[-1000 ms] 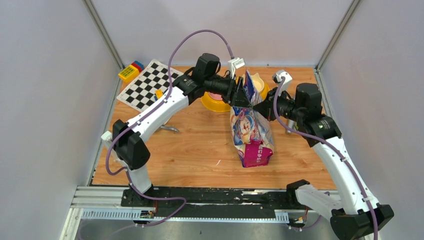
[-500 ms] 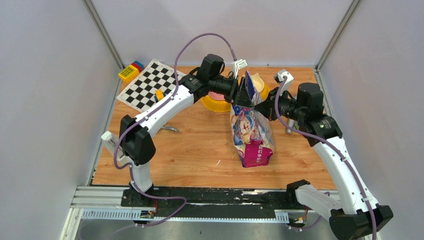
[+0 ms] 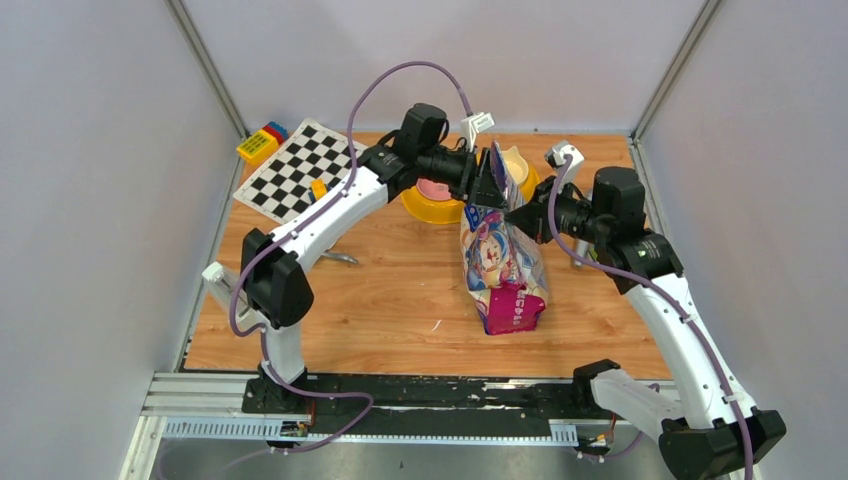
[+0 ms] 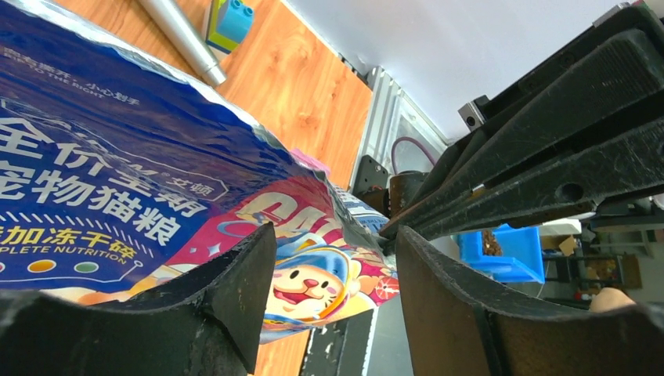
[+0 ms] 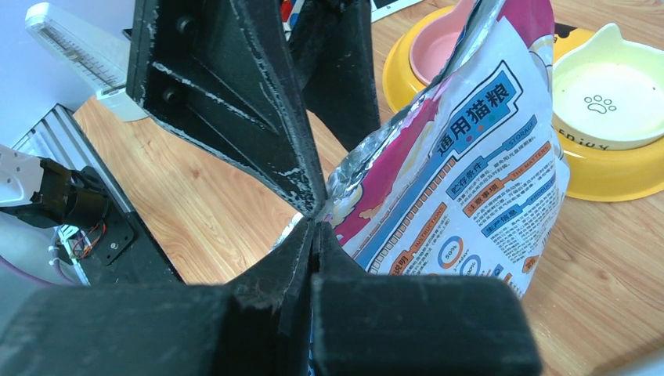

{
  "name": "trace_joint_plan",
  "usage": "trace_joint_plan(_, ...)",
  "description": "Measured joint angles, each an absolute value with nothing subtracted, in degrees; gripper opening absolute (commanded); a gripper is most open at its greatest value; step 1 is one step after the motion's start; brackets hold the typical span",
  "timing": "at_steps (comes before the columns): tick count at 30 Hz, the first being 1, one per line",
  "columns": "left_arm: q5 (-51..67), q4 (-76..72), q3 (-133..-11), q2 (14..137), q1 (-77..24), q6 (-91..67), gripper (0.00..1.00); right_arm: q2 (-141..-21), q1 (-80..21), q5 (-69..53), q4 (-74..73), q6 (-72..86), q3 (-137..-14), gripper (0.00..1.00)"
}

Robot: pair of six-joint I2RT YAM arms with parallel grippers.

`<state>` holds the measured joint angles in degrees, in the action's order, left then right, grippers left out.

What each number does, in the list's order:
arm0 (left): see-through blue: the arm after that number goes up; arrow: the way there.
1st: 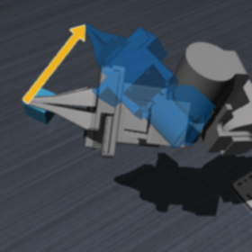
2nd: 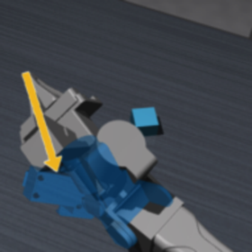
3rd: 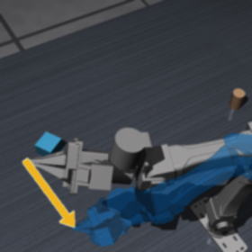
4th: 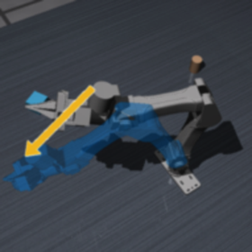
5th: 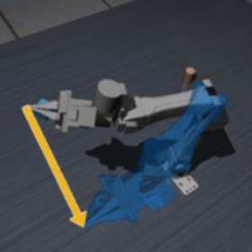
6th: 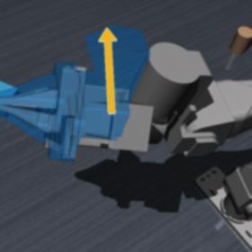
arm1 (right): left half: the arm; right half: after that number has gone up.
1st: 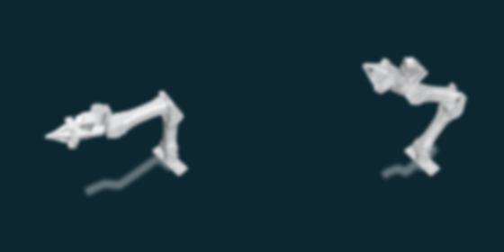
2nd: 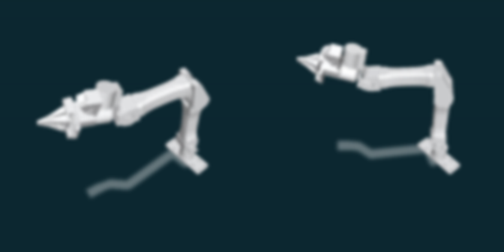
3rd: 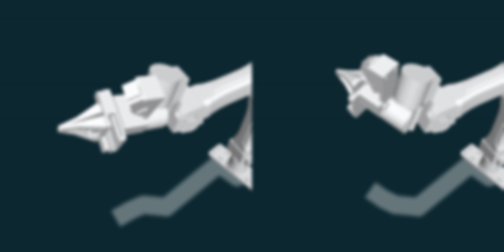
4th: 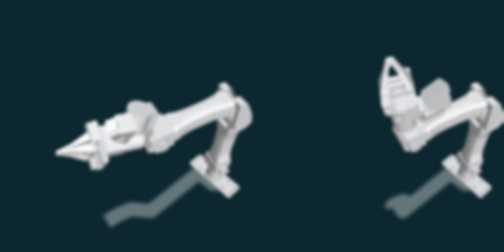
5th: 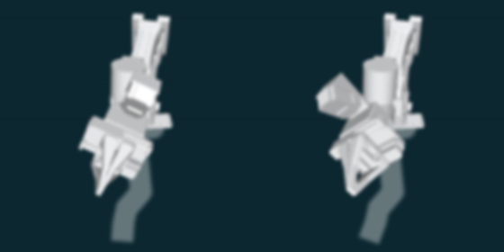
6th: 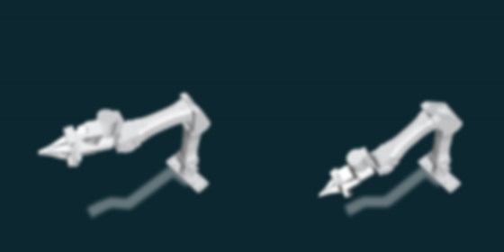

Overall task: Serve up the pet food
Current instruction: Open the pet food bag at the center of the board.

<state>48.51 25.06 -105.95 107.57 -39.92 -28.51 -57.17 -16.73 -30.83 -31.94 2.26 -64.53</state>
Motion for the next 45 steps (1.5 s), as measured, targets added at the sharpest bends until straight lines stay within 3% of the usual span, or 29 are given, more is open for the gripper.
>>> trace_joint_plan(10,47.75,25.30,-106.45,108.36,-39.88,-28.53,0.62,-57.17,-16.73,-31.09,-31.86,2.24,-64.51,0.00)
trace_joint_plan(19,48.03,24.95,-106.45,108.36,-39.88,-28.73,0.49,-57.19,-16.73,-30.55,-31.88,2.28,-64.53,0.00)
trace_joint_plan(38,48.16,24.36,-106.43,108.36,-39.81,-29.26,0.54,-58.52,-12.47,-37.87,-32.08,4.89,-64.88,0.00)
trace_joint_plan(45,48.16,24.36,-106.43,108.36,-39.81,-29.36,0.46,-58.57,-12.27,-38.98,-32.08,4.91,-64.88,0.00)
